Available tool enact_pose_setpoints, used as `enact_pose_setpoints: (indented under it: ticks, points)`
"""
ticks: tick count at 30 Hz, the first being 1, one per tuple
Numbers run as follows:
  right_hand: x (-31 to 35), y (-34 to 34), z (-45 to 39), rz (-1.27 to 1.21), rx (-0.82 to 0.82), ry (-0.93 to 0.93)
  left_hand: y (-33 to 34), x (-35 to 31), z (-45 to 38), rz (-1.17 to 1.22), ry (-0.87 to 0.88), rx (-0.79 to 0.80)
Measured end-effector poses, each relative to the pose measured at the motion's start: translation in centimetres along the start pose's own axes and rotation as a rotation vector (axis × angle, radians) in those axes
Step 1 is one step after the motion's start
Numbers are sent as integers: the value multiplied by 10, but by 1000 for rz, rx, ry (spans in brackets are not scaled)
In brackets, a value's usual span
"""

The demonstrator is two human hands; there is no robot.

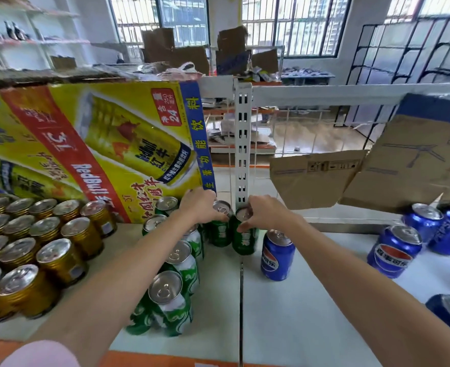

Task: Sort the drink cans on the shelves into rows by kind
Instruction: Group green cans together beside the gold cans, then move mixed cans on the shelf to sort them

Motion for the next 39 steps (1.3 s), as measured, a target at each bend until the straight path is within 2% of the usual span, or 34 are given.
enact_pose_setpoints:
  ticks: [12, 16, 20, 26, 30, 33, 36, 39]
  points:
    - [8, -2, 1, 37, -14, 75, 0, 7, 0, 79, 70, 32]
    - [10, -2, 7, 140, -34, 103, 0, 2, 10, -11, 113, 19]
    - [11, -19, 36, 150, -172, 128, -12, -15, 39, -48, 191, -28]
    - [-11, -17, 136, -146, -413, 279, -23, -44, 108, 221, 302, 17]
    - [-29, 15, 213, -209, -274, 407, -4, -63, 146, 395, 281, -29]
    - [-47, 46, 256, -271, -147, 491, 35, -69, 169, 405, 225, 89]
    - [-70, 68, 288, -294, -100, 574, 62, -77, 183, 393, 168, 204]
    - [-95, 76, 317, -314, -57, 644, 69, -102, 181, 336, 189, 213]
Point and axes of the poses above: each hand's wrist, its own z-axis away from the middle knuckle, its own y-axis out of the palm, x = y × z, the point moved 3 cm from there along -z, towards the middle knuckle, and after that the axes turned 15 degrees about z, right-handed, at the moved point
